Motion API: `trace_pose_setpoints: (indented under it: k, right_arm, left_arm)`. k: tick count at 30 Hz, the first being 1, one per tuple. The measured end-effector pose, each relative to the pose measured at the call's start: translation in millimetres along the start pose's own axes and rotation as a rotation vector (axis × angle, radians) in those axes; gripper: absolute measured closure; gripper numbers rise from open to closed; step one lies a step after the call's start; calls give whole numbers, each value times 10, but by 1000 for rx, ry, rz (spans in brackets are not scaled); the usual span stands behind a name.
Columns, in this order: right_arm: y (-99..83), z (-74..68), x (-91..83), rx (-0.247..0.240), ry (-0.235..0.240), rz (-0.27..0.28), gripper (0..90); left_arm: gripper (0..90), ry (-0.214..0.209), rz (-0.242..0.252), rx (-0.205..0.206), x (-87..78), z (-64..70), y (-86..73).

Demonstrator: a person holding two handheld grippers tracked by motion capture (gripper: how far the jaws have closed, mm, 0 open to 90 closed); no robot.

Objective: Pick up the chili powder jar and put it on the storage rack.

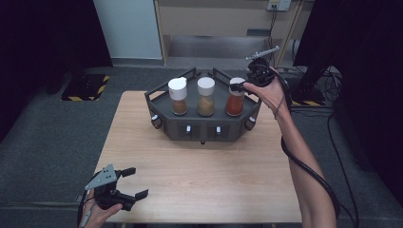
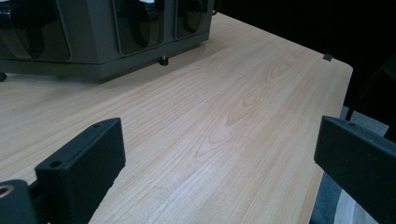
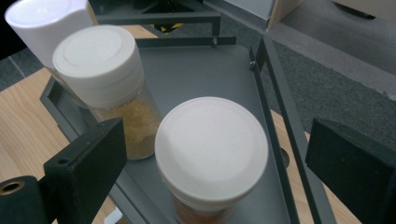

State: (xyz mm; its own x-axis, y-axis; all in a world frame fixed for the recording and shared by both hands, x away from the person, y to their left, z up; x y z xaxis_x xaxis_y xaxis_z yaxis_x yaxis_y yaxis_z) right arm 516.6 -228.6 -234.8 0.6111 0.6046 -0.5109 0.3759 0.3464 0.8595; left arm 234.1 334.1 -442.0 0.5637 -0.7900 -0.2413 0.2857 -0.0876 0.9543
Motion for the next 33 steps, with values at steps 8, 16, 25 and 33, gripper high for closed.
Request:
trace_pose_setpoints:
  k: [8,16,25,33]
  right_arm:
    - [73,-30,-243,-16,-4,47,57]
    - [120,-119,-483,-56,9,90,54]
    - [69,-276,-763,-125,60,152,53]
    - [-138,-399,-1033,-158,115,219,53]
  left_arm:
    - [6,5,-1,1,1,0,0]
    - [3,9,5,-2,-3,2,-3]
    - [1,14,15,-1,-13,5,-4]
    - [1,18,15,-2,-14,7,-3]
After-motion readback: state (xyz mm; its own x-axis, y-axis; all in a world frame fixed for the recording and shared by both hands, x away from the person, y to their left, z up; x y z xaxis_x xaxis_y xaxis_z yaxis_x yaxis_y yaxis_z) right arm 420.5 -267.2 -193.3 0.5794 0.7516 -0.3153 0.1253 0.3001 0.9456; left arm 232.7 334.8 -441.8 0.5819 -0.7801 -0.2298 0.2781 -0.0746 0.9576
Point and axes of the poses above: each handheld gripper's, and its own axes: x roughly forward along the jaws, y roughly out of its top, z roughly to its right, the point moved 6 cm from there along x, roughly forward along the jaws, and after that the axes turned 8 degrees about z, right-handed, at the moved point
